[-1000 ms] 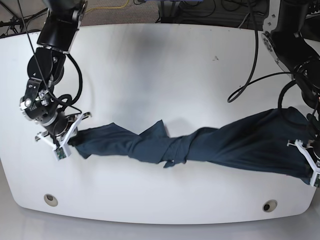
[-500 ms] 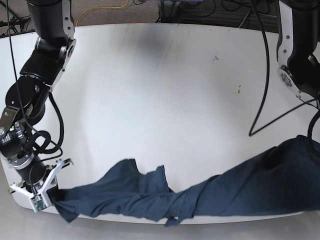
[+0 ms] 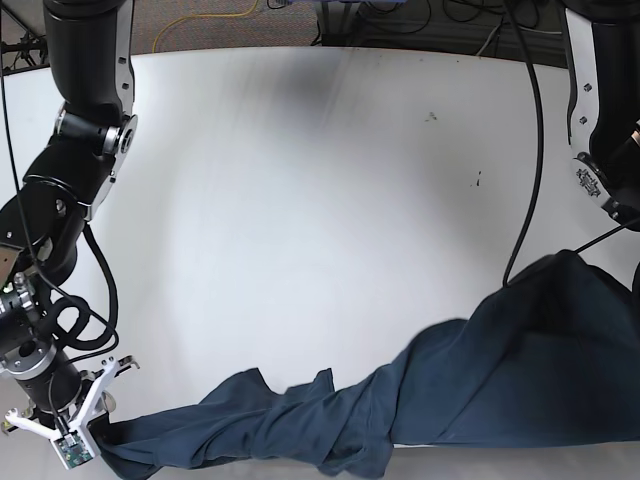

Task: Fold the T-shirt properly
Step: 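Lift and swing the shirt with both grippers, pulling them apart, then lower the stretched shirt onto the table with both grippers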

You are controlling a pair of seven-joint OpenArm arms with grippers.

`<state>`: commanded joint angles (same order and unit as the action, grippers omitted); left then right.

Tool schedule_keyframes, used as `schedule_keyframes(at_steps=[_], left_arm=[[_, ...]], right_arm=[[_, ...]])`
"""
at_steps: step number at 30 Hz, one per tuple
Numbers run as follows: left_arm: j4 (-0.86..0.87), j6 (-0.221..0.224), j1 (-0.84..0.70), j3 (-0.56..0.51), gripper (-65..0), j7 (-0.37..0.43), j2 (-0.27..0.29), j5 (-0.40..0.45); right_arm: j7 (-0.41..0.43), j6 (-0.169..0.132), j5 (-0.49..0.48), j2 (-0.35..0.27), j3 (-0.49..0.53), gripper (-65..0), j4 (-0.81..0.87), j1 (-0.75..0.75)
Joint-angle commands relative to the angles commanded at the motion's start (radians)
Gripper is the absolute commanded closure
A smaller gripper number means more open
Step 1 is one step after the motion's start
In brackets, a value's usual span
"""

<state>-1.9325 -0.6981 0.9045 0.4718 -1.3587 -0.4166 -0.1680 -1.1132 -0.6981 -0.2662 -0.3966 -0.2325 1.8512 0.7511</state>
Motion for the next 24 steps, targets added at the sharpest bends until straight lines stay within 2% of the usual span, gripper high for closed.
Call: schedule_keyframes(at_steps=[7,11,16,20,24], left_arm=[[0.0,0.0,-0.104,0.003,0.0,0.0,0.008,-0.002],[-0.003,0.0,-0.19,0.005,0.0,0.002,0.058,-0.003],[-0.002,0.0,-0.324,0.021,0.0,0.006,0.071,-0.003],[-0.002,0.0,-0.437,0.04,0.0,0.063,0.118,-0.003],[-0.003,0.0,-0.554,0.04,0.0,0.126,0.117,-0.003]], right_arm=[[0.028,0.0,0.0,0.0,-0.005,-2.9,-0.002,-0.101],[0.074,0.0,0.0,0.0,-0.005,-2.9,0.011,-0.224],[0.138,0.0,-0.002,0.015,-0.058,-2.9,0.009,-0.382],[0.207,0.0,-0.002,0.046,-0.075,-2.9,0.002,-0.503],[0.219,0.0,-0.002,0.057,-0.08,-2.9,0.003,-0.615]])
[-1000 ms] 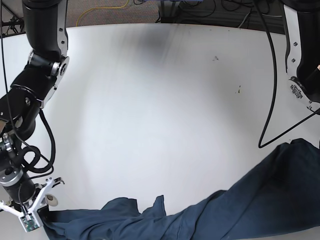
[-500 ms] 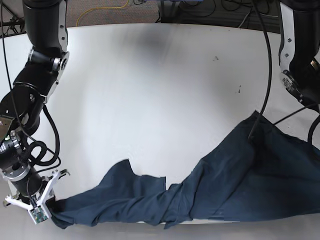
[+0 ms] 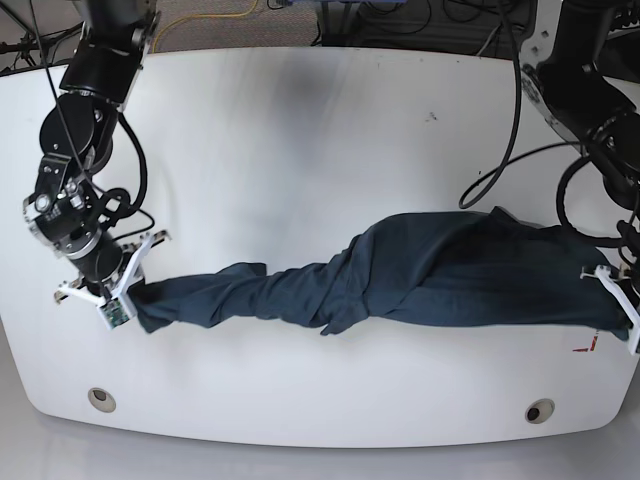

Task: Fold the T-shirt properly
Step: 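Lower the stretched shirt onto the table with both grippers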

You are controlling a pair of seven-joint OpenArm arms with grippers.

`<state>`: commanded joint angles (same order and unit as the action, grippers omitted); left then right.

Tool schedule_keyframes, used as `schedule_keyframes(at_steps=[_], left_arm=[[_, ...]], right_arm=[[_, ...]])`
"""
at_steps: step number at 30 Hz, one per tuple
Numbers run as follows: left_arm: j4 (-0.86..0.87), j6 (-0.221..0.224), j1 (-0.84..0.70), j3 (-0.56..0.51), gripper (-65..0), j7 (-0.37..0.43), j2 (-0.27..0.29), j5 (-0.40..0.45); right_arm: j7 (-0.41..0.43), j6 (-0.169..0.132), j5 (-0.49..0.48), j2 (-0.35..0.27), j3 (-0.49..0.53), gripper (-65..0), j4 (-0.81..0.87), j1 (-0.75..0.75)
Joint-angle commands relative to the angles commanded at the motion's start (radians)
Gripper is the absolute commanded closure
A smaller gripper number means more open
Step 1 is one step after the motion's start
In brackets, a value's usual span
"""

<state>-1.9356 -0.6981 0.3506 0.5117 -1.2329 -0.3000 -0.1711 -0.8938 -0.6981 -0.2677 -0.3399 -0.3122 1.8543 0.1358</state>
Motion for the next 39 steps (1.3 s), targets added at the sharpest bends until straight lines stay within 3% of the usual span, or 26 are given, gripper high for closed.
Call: schedule_keyframes(at_steps=[11,21,25,31,34,39], left_arm=[[0.0,0.0,-0.198,0.003,0.0,0.028,-0.031,0.0],[0.0,0.0,-0.304,0.041,0.0,0.028,-0.055,0.002],[0.0,0.0,-0.333,0.061,0.0,0.028,-0.057,0.002],[0.002,0.0,-0.345,0.074,0.0,0.028,-0.057,0.002],[0.002,0.0,-0.345,0.074,0.0,0.028,-0.057,0.002],[0.002,0.0,-0.345,0.072,0.0,0.028,-0.057,0.002]], right_arm=[[0.003,0.0,0.0,0.086,-0.084,-3.3,-0.008,-0.209],[0.003,0.0,0.0,0.1,-0.083,-4.0,-0.068,-0.319],[0.003,0.0,0.002,0.114,-0.091,-16.2,-0.133,-0.331],[0.002,0.0,-0.008,0.121,-0.106,-42.2,-0.091,-0.379],[-0.002,0.0,-0.009,0.149,-0.109,-46.9,0.003,-0.4],[-0.005,0.0,-0.008,0.195,-0.109,-47.7,0.13,-0.411]])
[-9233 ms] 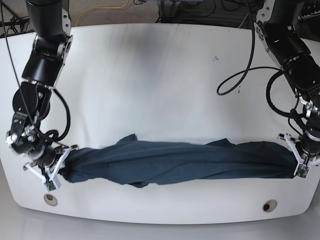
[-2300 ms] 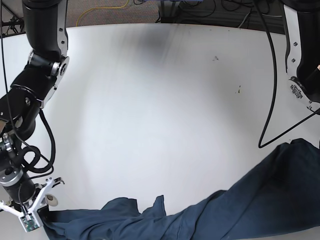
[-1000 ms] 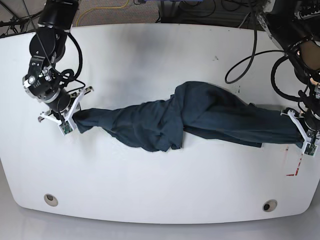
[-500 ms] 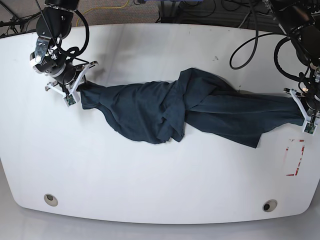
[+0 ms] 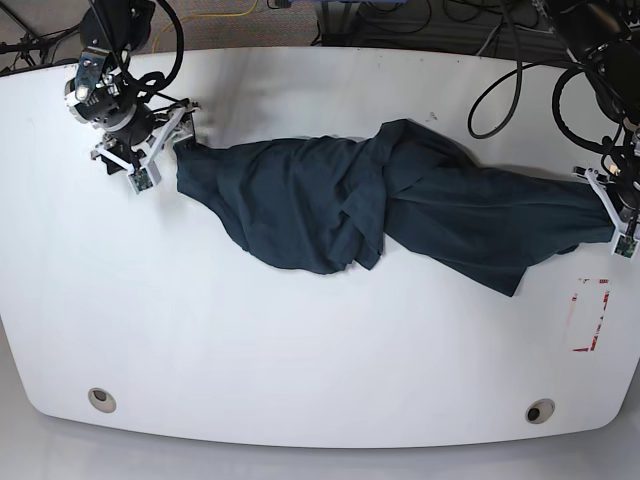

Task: Fold the T-shirt properly
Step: 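Lower the stretched shirt onto the table with both grippers, then open the right gripper and regrasp the shirt edge beside it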

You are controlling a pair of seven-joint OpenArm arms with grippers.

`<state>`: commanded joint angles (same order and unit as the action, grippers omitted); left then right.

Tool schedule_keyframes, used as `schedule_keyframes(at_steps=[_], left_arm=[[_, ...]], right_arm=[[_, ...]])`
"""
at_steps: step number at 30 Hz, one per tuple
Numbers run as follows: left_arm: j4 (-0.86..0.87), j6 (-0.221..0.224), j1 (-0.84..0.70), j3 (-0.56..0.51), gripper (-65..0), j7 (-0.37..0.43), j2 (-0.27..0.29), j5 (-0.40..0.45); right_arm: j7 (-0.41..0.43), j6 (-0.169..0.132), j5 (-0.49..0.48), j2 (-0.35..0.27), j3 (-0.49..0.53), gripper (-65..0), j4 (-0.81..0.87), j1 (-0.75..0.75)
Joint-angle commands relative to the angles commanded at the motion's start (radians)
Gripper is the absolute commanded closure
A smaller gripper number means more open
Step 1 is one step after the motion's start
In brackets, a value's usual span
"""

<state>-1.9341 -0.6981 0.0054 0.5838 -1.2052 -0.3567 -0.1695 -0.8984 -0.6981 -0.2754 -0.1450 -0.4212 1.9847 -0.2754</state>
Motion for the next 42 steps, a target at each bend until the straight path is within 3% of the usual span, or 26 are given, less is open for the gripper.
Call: schedule_keyframes(at_steps=[7,21,24,30,37,42], left_arm=[[0.0,0.0,0.002,0.0,0.0,0.0,0.002,0.0],[-0.002,0.0,0.003,-0.002,0.0,0.0,0.003,0.0],[-0.002,0.0,0.002,-0.003,0.0,0.0,0.005,0.0],[-0.002,0.0,0.002,0.0,0.0,0.0,0.0,0.0],[-0.002,0.0,0.008,-0.003,0.0,0.0,0.0,0.0],[-0.002,0.0,0.008,-0.002,0.0,0.0,0.002,0.0]], right_arm=[[-0.009,0.0,0.011,0.017,0.02,-47.6,-0.002,0.084],[-0.066,0.0,0.12,0.023,0.032,-47.6,-0.178,0.341],[-0.117,0.0,0.121,0.012,0.054,-47.4,-0.213,0.384],[-0.201,0.0,0.114,-0.017,0.052,-47.4,-0.153,0.313],[-0.203,0.0,0.112,-0.009,0.057,-47.4,-0.043,0.178],[-0.204,0.0,0.112,0.034,0.057,-47.4,-0.017,0.1]])
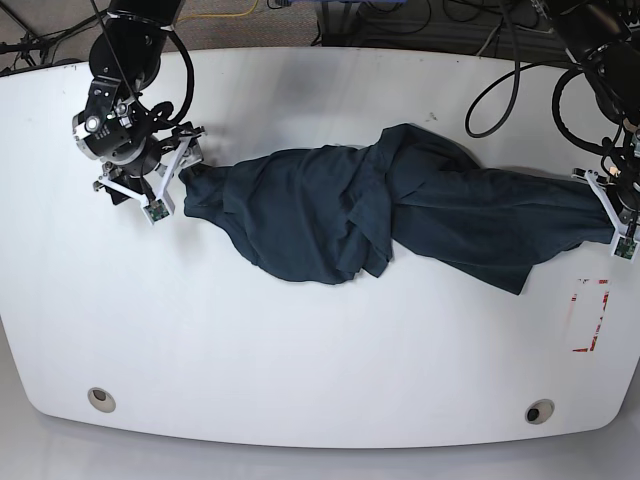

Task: Fold the T-shirt properly
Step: 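Open the right gripper and regrasp the shirt edge beside it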

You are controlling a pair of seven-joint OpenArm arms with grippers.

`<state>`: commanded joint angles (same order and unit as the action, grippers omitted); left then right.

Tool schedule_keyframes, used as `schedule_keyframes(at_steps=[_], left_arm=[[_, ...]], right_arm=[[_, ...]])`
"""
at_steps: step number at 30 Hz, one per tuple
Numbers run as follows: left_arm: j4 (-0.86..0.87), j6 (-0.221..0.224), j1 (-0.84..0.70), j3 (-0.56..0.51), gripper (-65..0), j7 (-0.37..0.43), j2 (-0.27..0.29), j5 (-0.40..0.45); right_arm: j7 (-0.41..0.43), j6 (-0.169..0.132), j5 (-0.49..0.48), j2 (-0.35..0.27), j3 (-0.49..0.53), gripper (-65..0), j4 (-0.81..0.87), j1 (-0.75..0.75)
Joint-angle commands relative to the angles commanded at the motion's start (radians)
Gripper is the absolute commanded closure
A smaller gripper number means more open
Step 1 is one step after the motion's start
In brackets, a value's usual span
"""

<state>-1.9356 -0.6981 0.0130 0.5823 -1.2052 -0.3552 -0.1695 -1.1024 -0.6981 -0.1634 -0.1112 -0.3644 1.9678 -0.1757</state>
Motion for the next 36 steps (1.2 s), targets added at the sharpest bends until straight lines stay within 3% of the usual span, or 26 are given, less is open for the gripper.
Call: schedule_keyframes(at_steps=[8,17,27,36], left_arm=[[0.0,0.0,0.0,-0.003,0.0,0.0,0.003,0.0],[0.002,0.0,-0.002,-0.002,0.0,0.0,0.0,-0.002],[0.002,0.0,-0.003,-0.003,0.0,0.0,-0.002,-0.002],[0.002,0.0,-0.002,-0.003,0.0,0.0,0.0,0.0]], right_arm=[[-0.002,0.0,0.002,0.021,0.061,-47.4,0.009,-0.084],[0.0,0.0,0.0,0.048,0.06,-47.4,0.068,-0.101],[0.002,0.0,0.009,0.038,0.06,-47.4,0.058,0.058],[0.003,0.0,0.009,0.046,0.063,-47.4,-0.114,0.262]])
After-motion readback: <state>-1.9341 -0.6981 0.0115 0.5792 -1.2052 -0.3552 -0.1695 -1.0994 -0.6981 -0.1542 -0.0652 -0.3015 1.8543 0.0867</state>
